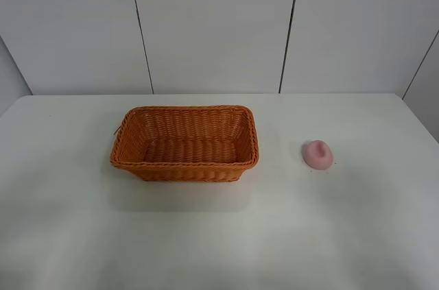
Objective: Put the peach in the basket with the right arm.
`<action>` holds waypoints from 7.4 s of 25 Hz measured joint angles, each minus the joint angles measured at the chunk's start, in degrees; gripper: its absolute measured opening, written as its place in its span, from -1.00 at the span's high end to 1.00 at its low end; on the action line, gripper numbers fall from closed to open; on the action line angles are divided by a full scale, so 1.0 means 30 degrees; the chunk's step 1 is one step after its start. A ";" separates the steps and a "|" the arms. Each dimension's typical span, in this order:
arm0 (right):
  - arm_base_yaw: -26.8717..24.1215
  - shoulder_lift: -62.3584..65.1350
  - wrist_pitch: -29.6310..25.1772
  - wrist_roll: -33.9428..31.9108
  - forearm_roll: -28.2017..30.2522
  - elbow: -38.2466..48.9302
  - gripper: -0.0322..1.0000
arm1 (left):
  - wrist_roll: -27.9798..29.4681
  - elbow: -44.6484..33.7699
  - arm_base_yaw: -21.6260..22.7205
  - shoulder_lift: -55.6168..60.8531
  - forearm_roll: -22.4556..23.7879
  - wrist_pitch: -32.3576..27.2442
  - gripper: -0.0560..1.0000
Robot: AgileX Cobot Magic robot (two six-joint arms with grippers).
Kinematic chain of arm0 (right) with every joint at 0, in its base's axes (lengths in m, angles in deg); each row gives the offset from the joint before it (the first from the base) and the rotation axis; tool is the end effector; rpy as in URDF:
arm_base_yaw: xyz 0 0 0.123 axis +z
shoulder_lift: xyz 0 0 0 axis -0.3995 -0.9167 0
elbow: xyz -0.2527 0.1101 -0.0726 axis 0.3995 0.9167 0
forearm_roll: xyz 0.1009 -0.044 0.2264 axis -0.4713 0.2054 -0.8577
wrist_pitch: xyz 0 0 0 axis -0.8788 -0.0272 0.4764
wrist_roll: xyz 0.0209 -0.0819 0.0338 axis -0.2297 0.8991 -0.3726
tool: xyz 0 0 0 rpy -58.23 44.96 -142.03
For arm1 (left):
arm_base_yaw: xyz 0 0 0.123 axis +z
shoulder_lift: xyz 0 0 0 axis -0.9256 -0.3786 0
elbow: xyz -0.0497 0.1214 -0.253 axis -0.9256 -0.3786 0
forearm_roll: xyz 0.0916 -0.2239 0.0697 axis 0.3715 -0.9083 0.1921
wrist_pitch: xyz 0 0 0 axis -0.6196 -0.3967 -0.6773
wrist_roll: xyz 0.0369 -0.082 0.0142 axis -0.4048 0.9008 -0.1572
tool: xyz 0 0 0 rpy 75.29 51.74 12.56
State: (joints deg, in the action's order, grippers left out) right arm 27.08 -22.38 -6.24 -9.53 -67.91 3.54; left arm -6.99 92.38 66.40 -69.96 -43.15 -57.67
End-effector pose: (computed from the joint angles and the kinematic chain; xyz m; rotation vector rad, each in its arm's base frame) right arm -0.0023 -0.0002 0.2773 -0.0619 2.0121 0.0393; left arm -0.0045 0.0007 0.2748 0.0420 2.0412 0.0068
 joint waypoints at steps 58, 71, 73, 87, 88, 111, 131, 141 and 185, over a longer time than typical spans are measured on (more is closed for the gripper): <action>0.1586 -3.9696 0.0539 -0.0204 -0.0184 -2.0422 -0.41 | 0.0000 0.0000 0.0000 0.0000 0.0000 0.0000 -0.99; 0.1567 -4.2186 0.1773 -0.0435 -0.0184 -2.0422 -0.41 | 0.0000 0.0000 0.0000 0.0000 0.0000 0.0000 -0.99; 0.1567 -4.2441 0.1872 -0.0435 -0.0222 -2.0422 -0.41 | 0.0000 0.0000 0.0000 0.0000 0.0000 0.0000 -0.99; 0.1567 -4.2837 0.1949 -0.0435 -0.0232 -2.0422 -0.08 | 0.0000 0.0000 0.0000 0.0000 0.0000 0.0000 -0.99; 0.1567 -4.2837 0.1949 -0.0435 -0.0179 -2.0422 0.11 | 0.0000 0.0000 0.0000 0.0000 0.0000 0.0000 -0.99; 0.1567 -3.9469 -0.3556 -0.0435 0.0464 -2.7732 0.94 | 0.0000 0.0000 0.0000 0.0000 0.0000 0.0000 -0.99; 1.0140 -3.9578 -0.2220 -0.0858 0.0603 -2.8424 0.94 | 0.0000 0.0000 0.0000 0.0000 0.0000 0.0000 -0.99; 1.2396 -4.3387 0.2529 -0.0995 0.0578 -2.8424 0.94 | 0.0000 0.0000 0.0000 0.0000 0.0000 0.0000 -0.99; 0.6834 -4.4832 -0.3741 -0.1361 0.0558 -3.6635 -0.41 | 0.0000 0.0000 0.0000 0.0000 0.0000 0.0000 -0.99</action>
State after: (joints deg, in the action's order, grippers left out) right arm 47.58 -156.87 -17.46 -13.61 -66.24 -106.36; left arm -6.99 92.38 66.40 -69.96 -43.15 -57.67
